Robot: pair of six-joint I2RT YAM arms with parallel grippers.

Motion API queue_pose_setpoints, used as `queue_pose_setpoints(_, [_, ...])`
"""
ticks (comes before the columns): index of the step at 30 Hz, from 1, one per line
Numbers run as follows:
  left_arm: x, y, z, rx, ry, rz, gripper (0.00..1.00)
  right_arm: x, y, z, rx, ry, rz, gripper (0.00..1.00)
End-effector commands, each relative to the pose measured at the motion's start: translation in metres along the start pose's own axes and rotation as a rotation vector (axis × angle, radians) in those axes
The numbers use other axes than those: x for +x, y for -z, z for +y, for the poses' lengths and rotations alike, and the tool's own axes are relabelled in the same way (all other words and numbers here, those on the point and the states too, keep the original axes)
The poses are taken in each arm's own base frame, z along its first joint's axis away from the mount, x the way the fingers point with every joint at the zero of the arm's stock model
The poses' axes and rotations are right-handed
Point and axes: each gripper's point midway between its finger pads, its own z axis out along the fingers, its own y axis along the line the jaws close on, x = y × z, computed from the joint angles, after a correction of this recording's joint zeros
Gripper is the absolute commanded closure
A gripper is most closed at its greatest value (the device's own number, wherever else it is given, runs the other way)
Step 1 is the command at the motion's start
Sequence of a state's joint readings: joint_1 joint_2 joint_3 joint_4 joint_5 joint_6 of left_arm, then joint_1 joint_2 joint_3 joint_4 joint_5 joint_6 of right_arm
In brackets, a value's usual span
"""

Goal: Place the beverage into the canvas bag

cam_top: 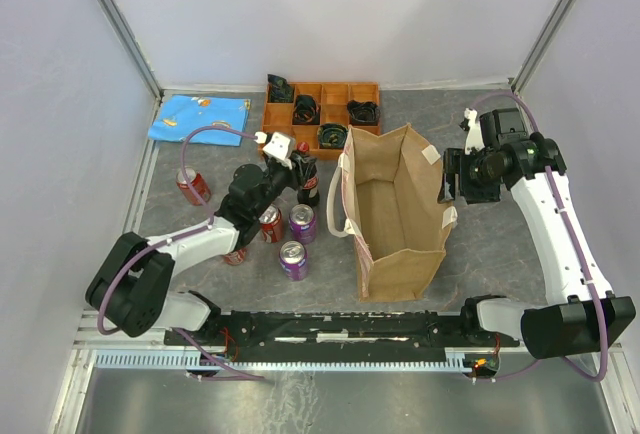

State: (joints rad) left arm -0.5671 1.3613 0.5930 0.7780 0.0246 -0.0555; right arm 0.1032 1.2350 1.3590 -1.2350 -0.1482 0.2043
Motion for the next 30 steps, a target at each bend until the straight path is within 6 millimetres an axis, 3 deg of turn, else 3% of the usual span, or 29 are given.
queue_pose_setpoints(1, [-0.011, -0.004, 0.004, -0.020, -0.018, -0.057, 0.76, 0.001, 0.000, 0.003, -0.017, 0.016, -0.002, 0.28])
queue_pose_setpoints(2, [-0.011, -0.005, 0.003, -0.019, -0.018, -0.053, 0.65, 0.002, 0.000, 0.003, -0.017, 0.015, 0.001, 0.28])
queue_pose_setpoints(4, [-0.011, -0.007, 0.002, -0.009, -0.018, -0.039, 0.32, 0.003, -0.001, 0.003, -0.018, 0.016, 0.005, 0.28])
queue_pose_setpoints(6, [-0.010, -0.008, -0.001, 0.009, -0.023, -0.026, 0.12, 0.003, -0.002, 0.003, -0.019, 0.015, 0.005, 0.28])
queue_pose_setpoints(9, [-0.013, -0.010, -0.003, 0.018, -0.032, -0.030, 0.07, 0.001, -0.003, 0.004, -0.023, 0.014, 0.003, 0.28])
queue_pose_setpoints(18, [-0.024, -0.021, 0.003, -0.011, -0.053, -0.065, 0.08, 0.000, -0.006, 0.005, -0.031, 0.008, 0.007, 0.28])
queue_pose_setpoints(22, [-0.023, -0.025, 0.003, -0.012, -0.053, -0.070, 0.17, 0.000, -0.007, 0.005, -0.033, 0.007, 0.008, 0.28])
queue_pose_setpoints(27, [-0.019, -0.025, 0.006, -0.031, -0.042, -0.075, 0.72, 0.001, -0.008, 0.006, -0.032, 0.007, 0.012, 0.28])
queue_pose_setpoints(30, [-0.024, -0.024, 0.007, -0.037, -0.039, -0.078, 0.96, 0.000, -0.008, 0.005, -0.031, 0.008, 0.010, 0.28])
